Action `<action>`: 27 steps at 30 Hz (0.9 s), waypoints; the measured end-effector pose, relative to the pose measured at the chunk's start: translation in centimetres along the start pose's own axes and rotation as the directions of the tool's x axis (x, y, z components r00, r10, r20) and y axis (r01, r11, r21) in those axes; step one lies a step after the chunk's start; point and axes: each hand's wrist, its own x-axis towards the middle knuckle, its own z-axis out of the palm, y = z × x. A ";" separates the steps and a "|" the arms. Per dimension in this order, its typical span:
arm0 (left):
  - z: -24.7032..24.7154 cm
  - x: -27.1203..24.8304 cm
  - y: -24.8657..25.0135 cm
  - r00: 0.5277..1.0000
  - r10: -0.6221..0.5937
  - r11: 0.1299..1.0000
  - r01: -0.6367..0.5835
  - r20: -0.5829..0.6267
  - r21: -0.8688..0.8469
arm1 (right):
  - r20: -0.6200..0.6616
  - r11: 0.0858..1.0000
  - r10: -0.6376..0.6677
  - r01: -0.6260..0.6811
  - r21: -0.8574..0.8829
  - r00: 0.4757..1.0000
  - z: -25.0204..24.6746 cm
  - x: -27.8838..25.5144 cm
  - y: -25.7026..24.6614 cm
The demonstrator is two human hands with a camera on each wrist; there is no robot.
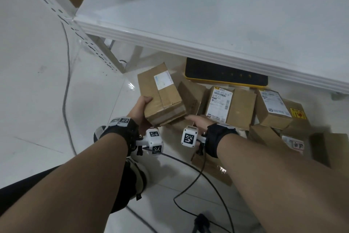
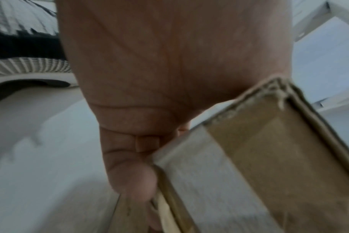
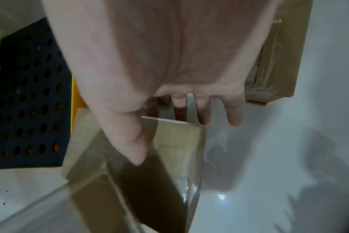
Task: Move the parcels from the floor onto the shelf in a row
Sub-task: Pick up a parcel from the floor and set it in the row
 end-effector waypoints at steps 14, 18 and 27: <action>0.2 -8.5 1.5 0.997 -0.054 0.984 0.044 0.056 0.172 | 0.060 0.951 -0.218 0.226 -0.210 0.974 -3.4 -8.9 0.6; 1.2 -12.3 3.1 0.996 -0.058 0.979 0.045 0.061 0.199 | 0.082 0.913 -0.280 0.292 -0.286 0.956 -4.5 -14.1 -1.3; 2.7 -20.7 3.0 0.980 -0.097 0.936 0.032 0.172 0.349 | 0.071 0.881 -0.359 0.363 -0.303 0.931 -6.8 -20.9 0.3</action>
